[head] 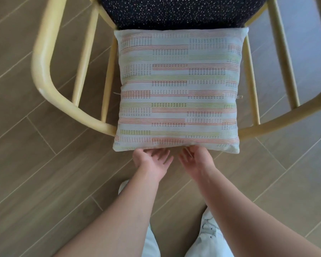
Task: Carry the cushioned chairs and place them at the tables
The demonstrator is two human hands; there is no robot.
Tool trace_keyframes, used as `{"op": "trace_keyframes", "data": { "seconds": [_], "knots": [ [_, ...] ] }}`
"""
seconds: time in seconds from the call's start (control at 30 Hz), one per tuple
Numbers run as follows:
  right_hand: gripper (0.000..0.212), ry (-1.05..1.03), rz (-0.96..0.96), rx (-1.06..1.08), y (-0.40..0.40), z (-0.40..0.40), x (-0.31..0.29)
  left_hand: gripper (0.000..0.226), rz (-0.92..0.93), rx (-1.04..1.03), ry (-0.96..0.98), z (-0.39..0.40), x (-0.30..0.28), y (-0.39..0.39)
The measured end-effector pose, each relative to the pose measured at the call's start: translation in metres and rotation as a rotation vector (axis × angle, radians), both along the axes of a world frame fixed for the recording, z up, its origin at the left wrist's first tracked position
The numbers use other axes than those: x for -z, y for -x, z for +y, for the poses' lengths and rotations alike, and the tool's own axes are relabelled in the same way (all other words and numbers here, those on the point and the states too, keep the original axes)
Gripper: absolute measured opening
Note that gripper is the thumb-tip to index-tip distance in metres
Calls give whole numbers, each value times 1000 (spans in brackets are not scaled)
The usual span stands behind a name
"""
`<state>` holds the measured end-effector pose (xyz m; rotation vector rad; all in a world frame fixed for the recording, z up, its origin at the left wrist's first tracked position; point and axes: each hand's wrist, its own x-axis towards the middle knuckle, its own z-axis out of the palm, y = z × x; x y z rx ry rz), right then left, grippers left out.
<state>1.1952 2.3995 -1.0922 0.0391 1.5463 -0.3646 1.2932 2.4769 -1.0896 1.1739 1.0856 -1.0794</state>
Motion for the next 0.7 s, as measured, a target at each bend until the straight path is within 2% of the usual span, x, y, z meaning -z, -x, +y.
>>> {"op": "trace_keyframes", "data": {
  "seconds": [0.2,0.4,0.63,0.7],
  "knots": [
    [43,8,20,-9,-2,-7,16,57,13,-95,-51,-6,18,-11],
    [30,-13,-53,35,-1,-14,30,51,-40,-69,-31,-6,27,-20],
    [38,-30,-88,-5,2,-26,44,50,-51,-12,0,-7,35,-27],
    [34,-23,-86,-23,0,-32,47,48,-59,-15,10,-9,37,-30]
  ]
}}
